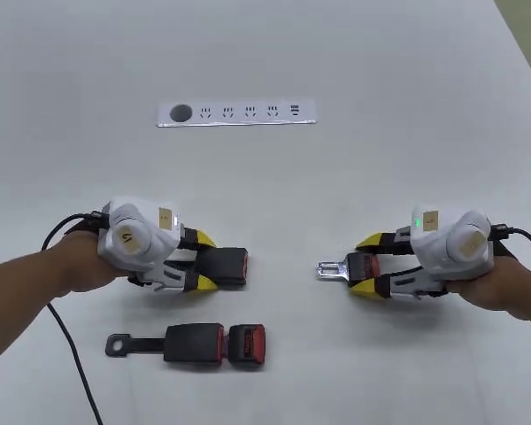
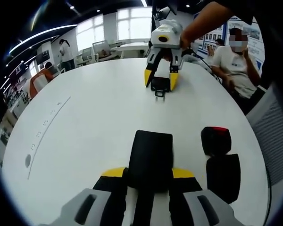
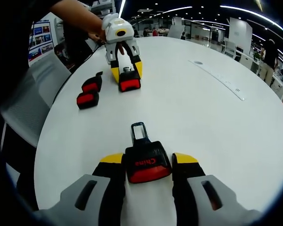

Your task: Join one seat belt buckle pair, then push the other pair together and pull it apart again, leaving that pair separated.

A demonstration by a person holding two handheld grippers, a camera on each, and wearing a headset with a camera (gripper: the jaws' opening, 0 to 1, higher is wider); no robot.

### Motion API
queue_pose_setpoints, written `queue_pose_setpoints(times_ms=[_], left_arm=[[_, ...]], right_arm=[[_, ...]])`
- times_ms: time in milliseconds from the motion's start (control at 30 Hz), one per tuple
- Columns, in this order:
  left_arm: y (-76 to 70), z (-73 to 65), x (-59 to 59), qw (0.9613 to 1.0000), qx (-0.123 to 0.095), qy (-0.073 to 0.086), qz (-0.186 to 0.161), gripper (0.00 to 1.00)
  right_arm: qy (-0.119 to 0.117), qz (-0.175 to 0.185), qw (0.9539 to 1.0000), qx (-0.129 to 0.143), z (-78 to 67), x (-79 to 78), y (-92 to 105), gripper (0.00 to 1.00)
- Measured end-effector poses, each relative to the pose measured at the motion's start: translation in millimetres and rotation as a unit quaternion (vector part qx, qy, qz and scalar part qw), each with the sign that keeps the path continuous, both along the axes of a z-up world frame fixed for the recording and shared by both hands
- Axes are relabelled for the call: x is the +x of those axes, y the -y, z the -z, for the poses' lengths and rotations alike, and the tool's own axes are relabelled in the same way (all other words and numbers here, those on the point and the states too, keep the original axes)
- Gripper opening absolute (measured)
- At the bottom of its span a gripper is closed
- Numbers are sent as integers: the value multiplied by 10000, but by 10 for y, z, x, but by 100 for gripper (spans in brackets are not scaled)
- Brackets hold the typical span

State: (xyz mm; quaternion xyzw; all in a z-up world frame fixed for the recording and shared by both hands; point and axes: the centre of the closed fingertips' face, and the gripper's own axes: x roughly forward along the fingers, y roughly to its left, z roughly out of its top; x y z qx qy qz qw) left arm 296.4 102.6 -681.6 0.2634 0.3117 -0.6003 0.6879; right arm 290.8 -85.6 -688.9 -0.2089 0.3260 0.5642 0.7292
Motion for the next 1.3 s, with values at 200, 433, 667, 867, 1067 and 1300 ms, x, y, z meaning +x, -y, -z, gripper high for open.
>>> queue_pose_setpoints(times_ms=[200,433,667,867,1067,1300], left_arm=[[0,25,-1,10000,41,39,34,35],[-23,60,5,9999,100,3,9,34],[-35,69,1,9998,172,-31,-23,35],[-18,65,-4,9998,202,-60,-35,35],[-8,57,-10,9996,254,-79,-49,34],[-15,71,1,9993,354,-119,49,34]], right_arm=[[-1,-99,9999,51,2,12,12,36],[25,-101,9999,75,-18,-8,-17,36],[46,51,9998,204,-24,-4,-21,36],[61,85,9997,240,-34,-10,-25,36],[75,198,9991,357,-67,-20,-73,36],[83,157,9989,426,-62,12,-194,36]])
